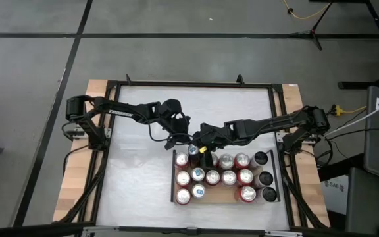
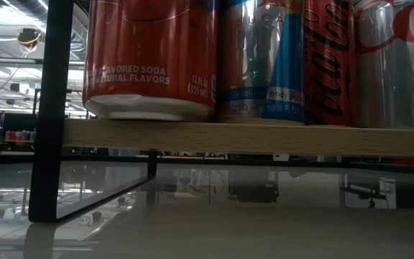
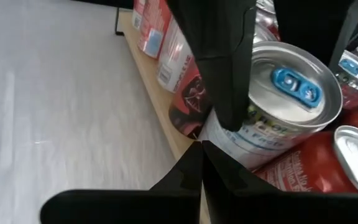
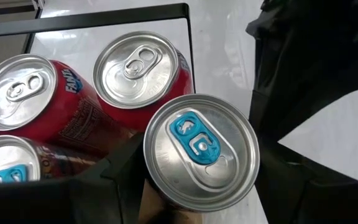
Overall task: Place canned beverage on shelf
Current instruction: Put the blue soda can on the shelf
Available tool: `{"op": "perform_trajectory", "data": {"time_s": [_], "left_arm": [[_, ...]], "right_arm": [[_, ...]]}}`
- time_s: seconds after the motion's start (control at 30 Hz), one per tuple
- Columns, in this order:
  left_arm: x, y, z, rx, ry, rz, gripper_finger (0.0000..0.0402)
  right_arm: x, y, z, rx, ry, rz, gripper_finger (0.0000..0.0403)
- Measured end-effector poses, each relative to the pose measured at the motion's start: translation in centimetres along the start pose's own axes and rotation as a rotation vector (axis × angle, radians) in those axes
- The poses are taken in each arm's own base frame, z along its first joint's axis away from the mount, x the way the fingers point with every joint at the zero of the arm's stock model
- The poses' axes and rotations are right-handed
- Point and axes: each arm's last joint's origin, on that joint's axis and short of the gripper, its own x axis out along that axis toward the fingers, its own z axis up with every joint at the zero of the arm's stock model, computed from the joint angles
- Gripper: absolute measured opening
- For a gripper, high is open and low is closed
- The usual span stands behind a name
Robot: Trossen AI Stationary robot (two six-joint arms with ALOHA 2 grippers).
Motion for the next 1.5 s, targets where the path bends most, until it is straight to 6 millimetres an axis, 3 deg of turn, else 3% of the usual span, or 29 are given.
{"op": "perform_trajectory", "data": {"time_s": [0.47,1.2,1.5], "left_arm": [[1.2,-1.7,0.1,0.035,0.009,-0.038,0.0],[1.2,-1.7,0.4,0.052,-0.016,-0.033,0.0],[1.2,-1.7,0.4,0.053,-0.016,-0.037,0.0]], "right_arm": [[0.1,0.0,0.0,0.001,0.004,0.009,0.023],[0.1,0.0,0.0,0.0,0.005,0.019,0.023],[0.1,0.1,0.0,0.0,0.007,0.025,0.0292]]}}
